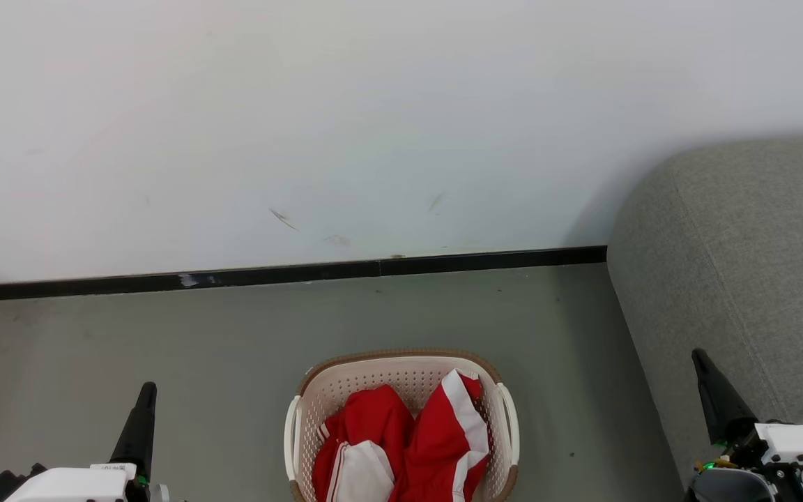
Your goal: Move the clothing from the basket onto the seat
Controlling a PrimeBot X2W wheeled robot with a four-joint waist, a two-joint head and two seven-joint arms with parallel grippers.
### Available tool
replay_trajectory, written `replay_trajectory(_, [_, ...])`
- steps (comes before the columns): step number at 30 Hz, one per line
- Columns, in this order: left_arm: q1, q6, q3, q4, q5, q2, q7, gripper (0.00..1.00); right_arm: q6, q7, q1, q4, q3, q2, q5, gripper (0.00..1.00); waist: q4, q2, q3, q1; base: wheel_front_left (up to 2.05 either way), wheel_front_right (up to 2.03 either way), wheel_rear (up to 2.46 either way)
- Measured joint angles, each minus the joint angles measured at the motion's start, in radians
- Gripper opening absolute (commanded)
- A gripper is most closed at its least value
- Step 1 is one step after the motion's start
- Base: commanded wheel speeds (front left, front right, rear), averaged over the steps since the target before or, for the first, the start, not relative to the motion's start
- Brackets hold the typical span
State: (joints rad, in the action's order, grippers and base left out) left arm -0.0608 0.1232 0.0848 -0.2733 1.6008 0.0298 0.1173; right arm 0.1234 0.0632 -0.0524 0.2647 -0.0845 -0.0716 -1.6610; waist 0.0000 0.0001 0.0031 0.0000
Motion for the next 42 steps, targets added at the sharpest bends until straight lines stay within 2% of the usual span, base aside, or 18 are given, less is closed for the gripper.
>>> replay_trajectory(8, [0.0,0.0,0.0,0.0,0.0,0.0,0.0,0.0,0.0,0.0,0.0,0.0,0.0,0.0,0.01,0.0,0.0,0.0,0.0,0.0,0.0,0.0,0.0])
replay_trajectory(9, [0.0,0.0,0.0,0.0,0.0,0.0,0.0,1.0,0.0,0.0,0.0,0.0,-0.001,0.001,0.01,1.0,0.0,0.0,0.0,0.0,0.0,0.0,0.0])
replay_trajectory(10, [0.003,0.0,0.0,-0.006,0.0,-0.002,0.0,1.0,0.0,-0.001,0.003,0.005,0.0,0.002,0.01,1.0,0.0,0.0,0.0,0.0,0.0,0.0,0.0])
replay_trajectory(11, [0.019,-0.002,-0.002,-0.027,0.0,-0.012,0.0,0.0,-0.001,-0.002,0.023,0.026,0.003,0.014,0.01,0.0,0.0,0.0,0.0,0.0001,0.0,0.0,0.0])
replay_trajectory(12, [0.03,-0.002,-0.004,-0.038,0.0,-0.02,0.0,1.0,-0.001,-0.002,0.035,0.037,0.004,0.02,0.01,1.0,0.0,0.0,0.0,0.0,0.0,0.0,0.0])
replay_trajectory(26, [0.051,-0.002,-0.025,-0.034,-0.038,-0.029,-0.032,1.0,-0.002,-0.025,0.062,0.035,0.029,0.031,0.039,1.0,0.0,0.0,-0.001,0.0001,0.0,0.0,0.0])
replay_trajectory(36, [0.051,-0.006,-0.041,-0.008,-0.126,-0.009,-0.058,1.0,-0.002,-0.047,0.062,0.025,0.05,0.015,0.145,1.0,0.002,0.0,-0.003,0.0006,0.0,0.0,0.0])
replay_trajectory(42, [0.051,-0.013,-0.051,0.01,-0.196,0.002,-0.078,1.0,-0.002,-0.066,0.061,0.021,0.064,0.006,0.22,1.0,0.003,0.0,-0.004,0.0028,0.0,0.0,0.0])
